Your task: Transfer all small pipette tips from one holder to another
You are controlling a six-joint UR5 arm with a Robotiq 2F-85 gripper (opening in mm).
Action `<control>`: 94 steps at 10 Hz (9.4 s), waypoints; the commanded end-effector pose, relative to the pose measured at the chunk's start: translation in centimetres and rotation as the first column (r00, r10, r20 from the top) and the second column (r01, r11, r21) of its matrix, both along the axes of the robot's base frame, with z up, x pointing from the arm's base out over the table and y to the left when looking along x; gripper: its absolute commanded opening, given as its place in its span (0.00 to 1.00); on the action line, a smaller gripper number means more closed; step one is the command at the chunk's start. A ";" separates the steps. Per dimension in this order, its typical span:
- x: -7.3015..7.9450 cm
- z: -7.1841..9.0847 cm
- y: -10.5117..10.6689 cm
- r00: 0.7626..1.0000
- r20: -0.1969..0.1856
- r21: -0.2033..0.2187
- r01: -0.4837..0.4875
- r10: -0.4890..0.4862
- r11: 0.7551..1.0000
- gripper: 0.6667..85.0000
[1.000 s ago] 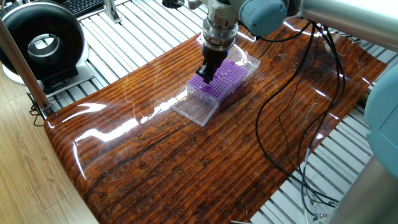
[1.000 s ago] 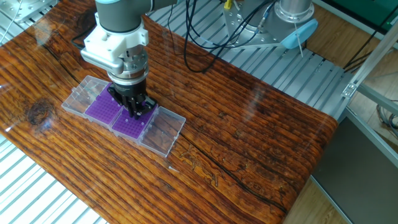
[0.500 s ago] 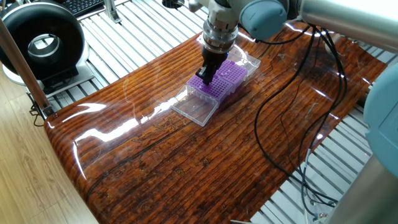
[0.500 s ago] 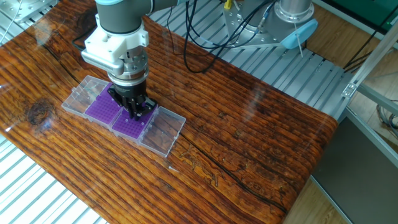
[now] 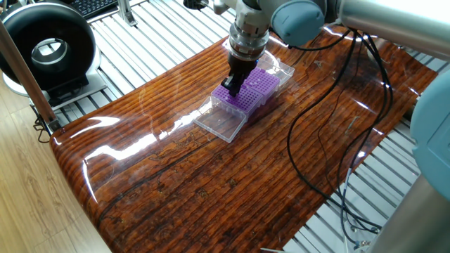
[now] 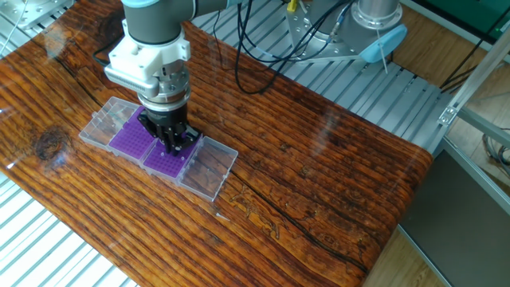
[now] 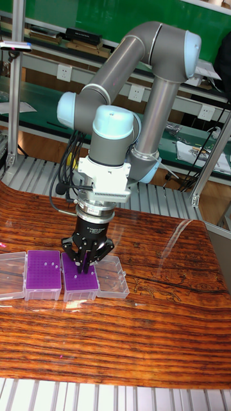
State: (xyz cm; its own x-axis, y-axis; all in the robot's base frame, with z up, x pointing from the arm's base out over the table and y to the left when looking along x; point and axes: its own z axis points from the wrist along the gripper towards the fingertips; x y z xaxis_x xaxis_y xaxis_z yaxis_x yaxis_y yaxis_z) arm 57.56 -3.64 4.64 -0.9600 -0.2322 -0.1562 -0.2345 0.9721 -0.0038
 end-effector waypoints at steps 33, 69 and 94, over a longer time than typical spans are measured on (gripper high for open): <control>-1.1 5.3 -1.4 0.998 -0.042 -0.034 0.054 -0.055 0.998 0.01; 3.0 2.5 -7.3 0.993 0.050 -0.031 -0.110 0.111 0.993 0.01; 2.4 2.4 -8.4 0.992 0.042 -0.061 -0.116 0.119 0.991 0.01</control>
